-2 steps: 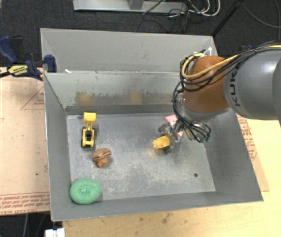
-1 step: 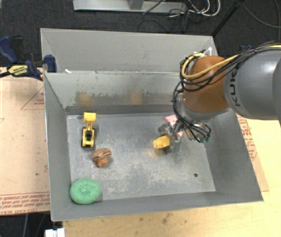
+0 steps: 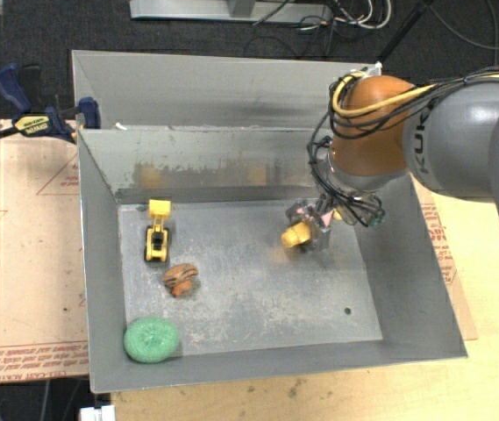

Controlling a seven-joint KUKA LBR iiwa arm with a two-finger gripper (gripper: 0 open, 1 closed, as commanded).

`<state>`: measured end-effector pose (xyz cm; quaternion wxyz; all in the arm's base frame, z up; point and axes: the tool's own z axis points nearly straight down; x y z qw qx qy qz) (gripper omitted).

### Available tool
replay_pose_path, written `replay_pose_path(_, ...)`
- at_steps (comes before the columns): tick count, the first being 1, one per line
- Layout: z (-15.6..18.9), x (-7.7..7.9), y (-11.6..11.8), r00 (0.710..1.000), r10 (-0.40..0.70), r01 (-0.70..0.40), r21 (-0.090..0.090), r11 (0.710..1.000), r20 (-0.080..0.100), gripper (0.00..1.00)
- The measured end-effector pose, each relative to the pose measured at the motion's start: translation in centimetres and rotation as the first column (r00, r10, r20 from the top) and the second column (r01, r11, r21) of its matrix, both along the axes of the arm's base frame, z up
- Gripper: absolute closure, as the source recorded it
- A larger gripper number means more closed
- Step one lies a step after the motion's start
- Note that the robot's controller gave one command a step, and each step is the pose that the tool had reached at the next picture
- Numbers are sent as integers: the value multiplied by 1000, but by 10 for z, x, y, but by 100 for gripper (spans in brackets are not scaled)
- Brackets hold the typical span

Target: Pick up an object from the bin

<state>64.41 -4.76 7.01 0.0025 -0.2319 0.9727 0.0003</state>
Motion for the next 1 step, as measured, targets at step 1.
replay_pose_path(1, 0, 0, 0, 1000, -1, 1, 0, 1000, 0, 100)
